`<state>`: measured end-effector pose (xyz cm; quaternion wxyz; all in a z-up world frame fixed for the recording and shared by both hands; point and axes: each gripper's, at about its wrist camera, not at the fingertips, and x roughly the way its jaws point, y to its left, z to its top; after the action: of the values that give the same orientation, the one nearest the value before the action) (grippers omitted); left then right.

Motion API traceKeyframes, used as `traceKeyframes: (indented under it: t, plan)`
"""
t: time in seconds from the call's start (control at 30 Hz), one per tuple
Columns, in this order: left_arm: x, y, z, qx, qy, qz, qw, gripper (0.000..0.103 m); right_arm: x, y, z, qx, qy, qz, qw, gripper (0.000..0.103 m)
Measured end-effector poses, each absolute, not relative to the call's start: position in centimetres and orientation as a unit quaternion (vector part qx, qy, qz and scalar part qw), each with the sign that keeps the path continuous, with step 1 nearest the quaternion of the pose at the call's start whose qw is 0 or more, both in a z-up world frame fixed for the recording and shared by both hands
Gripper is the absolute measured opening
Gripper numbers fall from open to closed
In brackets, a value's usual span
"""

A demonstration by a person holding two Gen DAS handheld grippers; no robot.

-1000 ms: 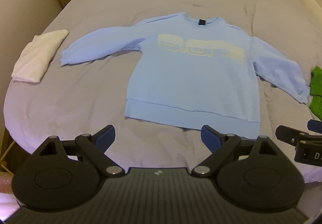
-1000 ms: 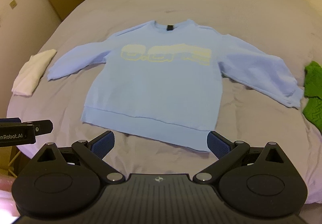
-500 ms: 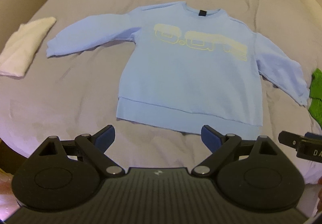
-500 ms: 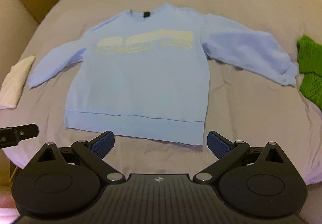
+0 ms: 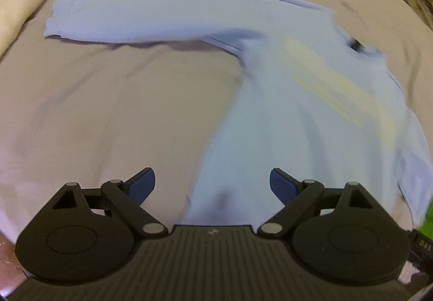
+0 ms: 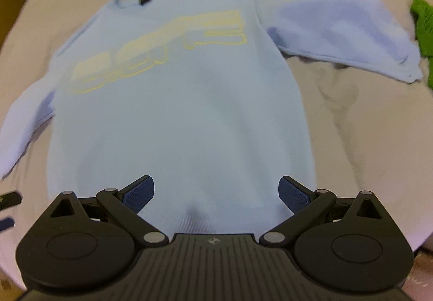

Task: Fold clothes
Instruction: 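Move both grippers toward the sweatshirt sleeves, then grasp a sleeve cuff with the right gripper and fold it across the body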

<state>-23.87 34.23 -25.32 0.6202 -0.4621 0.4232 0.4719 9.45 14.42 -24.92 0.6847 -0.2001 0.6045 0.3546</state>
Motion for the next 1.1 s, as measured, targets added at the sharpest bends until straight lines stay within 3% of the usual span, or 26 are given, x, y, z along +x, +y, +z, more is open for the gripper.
traceKeyframes:
  t: [0.27,0.57,0.73,0.83,0.9,0.97,1.1]
  plan:
    - [-31.6,42.7,-31.9,-0.539,0.326,0.533,0.565,0.09,10.3,20.1,-29.9,-0.141,0.591,0.35,0.713,0.101]
    - [-42.3,47.2,-34.6,-0.563,0.158,0.623,0.519,0.09,9.3,22.5,-31.3,-0.121,0.554,0.368,0.737,0.101]
    - [-44.1,48.5,-35.4,-0.558,0.109,0.641,0.515,0.089,8.9,23.5,-32.1,-0.126,0.552,0.367,0.738,0.101]
    - [-44.3,49.3,-35.7,-0.55,0.101,0.652,0.513,0.072,8.9,23.7,-32.1,-0.126,0.551,0.37,0.738,0.101]
    - [-43.5,49.7,-34.9,-0.54,0.107,0.65,0.524,0.026,9.1,23.6,-32.1,-0.123,0.55,0.369,0.739,0.101]
    - [-42.7,50.1,-34.2,-0.529,0.112,0.648,0.536,0.012,9.7,23.2,-32.0,-0.121,0.552,0.364,0.74,0.101]
    - [-38.5,49.4,-29.9,-0.477,0.113,0.63,0.602,0.009,11.3,21.9,-31.7,-0.106,0.554,0.353,0.746,0.1]
